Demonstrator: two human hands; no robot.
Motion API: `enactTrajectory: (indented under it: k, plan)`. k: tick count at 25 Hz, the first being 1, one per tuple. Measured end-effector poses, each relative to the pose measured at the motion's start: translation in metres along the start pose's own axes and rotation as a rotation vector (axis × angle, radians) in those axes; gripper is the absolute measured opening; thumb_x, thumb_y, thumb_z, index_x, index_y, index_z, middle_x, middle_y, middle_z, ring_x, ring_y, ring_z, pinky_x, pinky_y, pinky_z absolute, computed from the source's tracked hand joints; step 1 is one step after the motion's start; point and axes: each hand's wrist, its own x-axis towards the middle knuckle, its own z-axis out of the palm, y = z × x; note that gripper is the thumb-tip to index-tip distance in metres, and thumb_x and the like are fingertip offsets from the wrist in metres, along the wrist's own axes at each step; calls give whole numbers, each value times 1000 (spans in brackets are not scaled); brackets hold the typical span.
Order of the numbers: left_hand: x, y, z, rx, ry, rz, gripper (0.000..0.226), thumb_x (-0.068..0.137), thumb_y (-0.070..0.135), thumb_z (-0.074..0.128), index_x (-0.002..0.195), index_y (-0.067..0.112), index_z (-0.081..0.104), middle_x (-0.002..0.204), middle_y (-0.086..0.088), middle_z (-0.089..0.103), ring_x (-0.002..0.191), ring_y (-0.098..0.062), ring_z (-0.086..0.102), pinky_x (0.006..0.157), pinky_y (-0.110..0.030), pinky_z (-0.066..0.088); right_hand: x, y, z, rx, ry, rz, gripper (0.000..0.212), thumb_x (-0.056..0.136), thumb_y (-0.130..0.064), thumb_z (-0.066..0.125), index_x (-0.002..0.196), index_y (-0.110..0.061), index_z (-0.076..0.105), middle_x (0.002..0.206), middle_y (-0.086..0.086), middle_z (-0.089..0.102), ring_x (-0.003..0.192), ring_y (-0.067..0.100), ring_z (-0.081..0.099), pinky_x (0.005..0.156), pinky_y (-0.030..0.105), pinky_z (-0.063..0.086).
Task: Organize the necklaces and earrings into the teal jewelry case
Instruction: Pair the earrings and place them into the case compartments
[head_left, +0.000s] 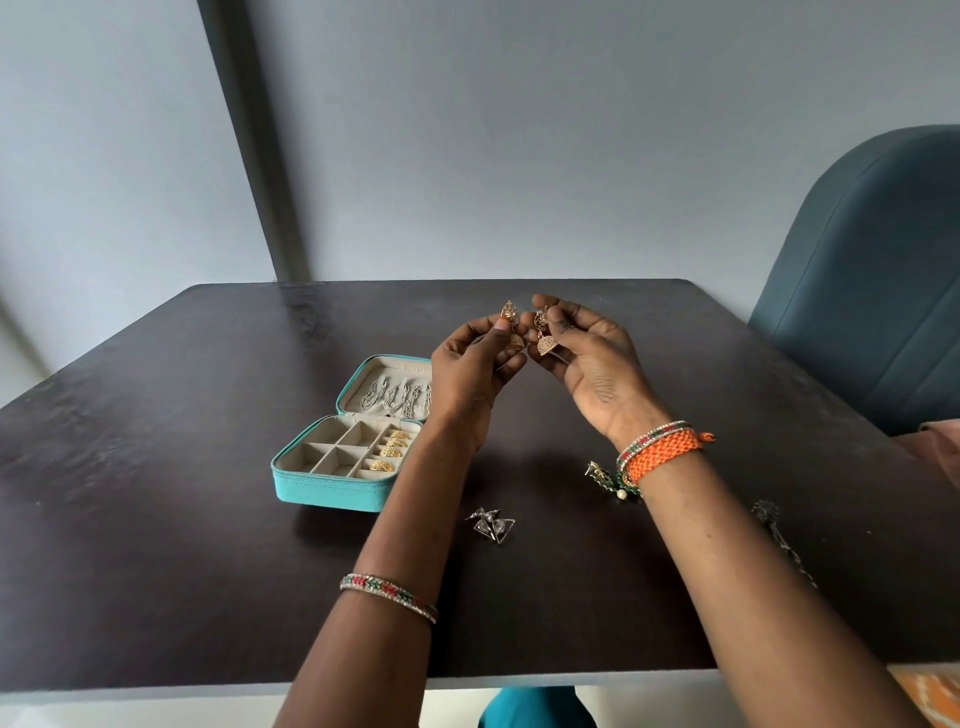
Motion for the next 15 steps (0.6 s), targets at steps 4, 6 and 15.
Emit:
enactTrajectory:
  k: [4,6,15]
  plan:
    - [0,-1,0,18,6,1,9,92,11,58,84,9,62,70,-2,70,60,-7,62,64,-19,54,1,2,-1,-5,35,10,25,95,2,46,96,-10,68,86,3,73,80,14,69,77,28,57]
    - [0,-4,0,56,-9,15,4,89,10,62,86,8,61,70,1,70,60,-5,63,65,-19,54,2,3,-2,-30,52,31,29,94,6,44,98,-10,68,91,5,72,81,16,69,78,30,57]
    - [1,-6,2,141,120,114,15,83,6,69,75,9,56,55,3,63,46,-4,52,57,-16,51,2,7,2,-118,50,27,18,89,1,57,102,-2,67,103,14,69,93,23,68,80,30,57]
